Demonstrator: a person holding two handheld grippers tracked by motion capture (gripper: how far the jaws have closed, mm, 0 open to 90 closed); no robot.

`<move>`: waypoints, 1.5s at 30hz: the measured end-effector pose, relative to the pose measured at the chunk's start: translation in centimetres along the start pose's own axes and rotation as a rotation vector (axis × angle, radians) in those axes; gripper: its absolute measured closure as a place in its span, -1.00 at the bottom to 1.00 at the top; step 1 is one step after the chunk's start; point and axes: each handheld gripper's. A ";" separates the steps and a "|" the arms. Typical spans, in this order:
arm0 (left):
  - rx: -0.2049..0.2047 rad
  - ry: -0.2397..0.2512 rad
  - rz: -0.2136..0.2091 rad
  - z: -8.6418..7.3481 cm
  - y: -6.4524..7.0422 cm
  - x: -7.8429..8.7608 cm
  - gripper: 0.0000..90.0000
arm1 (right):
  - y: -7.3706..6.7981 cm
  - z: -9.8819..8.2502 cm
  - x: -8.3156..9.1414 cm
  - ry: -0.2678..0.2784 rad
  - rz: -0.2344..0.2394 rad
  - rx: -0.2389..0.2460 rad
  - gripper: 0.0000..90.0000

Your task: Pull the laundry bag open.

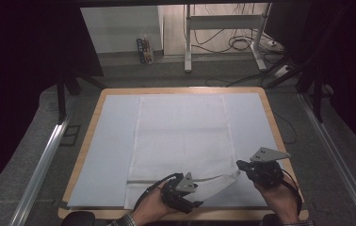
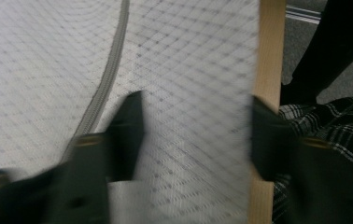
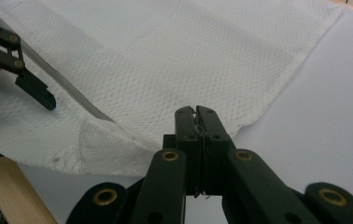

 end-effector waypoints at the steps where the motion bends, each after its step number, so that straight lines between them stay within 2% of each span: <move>1: 0.002 0.004 0.000 0.0 0.0 0.1 0.32 | 0.0 0.0 0.0 -0.004 0.005 -0.003 0.94; 4: 0.015 0.015 -0.013 0.0 -0.3 0.4 0.82 | 0.0 -0.2 -0.3 -0.017 0.020 -0.014 0.93; 6: 0.030 0.028 -0.018 0.0 -0.5 0.5 0.97 | 0.0 -0.3 -0.5 -0.033 0.034 -0.015 0.90; 8: 0.049 0.037 -0.024 -0.1 -0.8 0.6 0.98 | 0.0 -0.5 -0.8 -0.049 0.037 -0.015 0.79; 11: 0.075 0.054 -0.032 -0.2 -0.9 0.6 0.98 | 0.1 -1.0 -0.9 -0.077 0.042 -0.042 0.55; 13: 0.076 0.055 -0.031 -0.2 -0.8 0.6 0.98 | 0.2 -1.3 -0.7 -0.083 0.050 -0.079 0.37; 16: 0.086 0.067 -0.035 -0.2 -0.8 0.5 0.98 | 0.2 -1.5 0.0 -0.092 0.072 -0.148 -0.03; 17: 0.087 0.070 -0.033 -0.2 -0.8 0.5 0.98 | 0.2 -1.5 0.0 -0.092 0.072 -0.148 -0.03; 19: 0.097 0.082 -0.036 -0.2 -0.8 0.5 0.98 | -0.3 -2.0 0.3 -0.102 0.082 -0.183 -0.28; 21: 0.094 0.077 -0.036 -0.2 -0.9 0.5 0.98 | -0.4 -2.2 0.3 -0.106 0.080 -0.186 -0.33; 24: 0.104 0.084 -0.038 -0.2 -0.9 0.6 0.98 | -0.8 -3.0 0.6 -0.137 0.095 -0.228 -0.45; 27: 0.111 0.091 -0.036 -0.2 -1.0 0.6 0.98 | -0.9 -3.9 0.9 -0.153 0.134 -0.275 -0.53; 33: 0.121 0.091 -0.040 -0.3 -1.2 0.7 0.98 | -1.2 -5.1 0.7 -0.201 0.209 -0.324 -0.57; 34: 0.122 0.096 -0.040 -0.3 -1.1 0.7 0.98 | -1.3 -5.3 0.2 -0.213 0.237 -0.333 -0.58; 35: 0.121 0.095 -0.042 -0.3 -1.1 0.7 0.98 | -1.3 -5.3 0.2 -0.213 0.237 -0.333 -0.58; 38: 0.110 0.084 -0.051 -0.3 -1.0 0.5 0.97 | -1.4 -5.2 -0.5 -0.222 0.276 -0.346 -0.61; 45: 0.058 0.045 -0.053 -0.1 -0.4 0.1 0.97 | -1.0 -5.0 -1.8 -0.239 0.305 -0.378 -0.67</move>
Point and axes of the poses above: each handheld gripper's, and its own axes: x roughly backward along the jaws, z roughly out of its top, y roughly to its right, and after that the axes turned 4 degrees about -x, right-handed
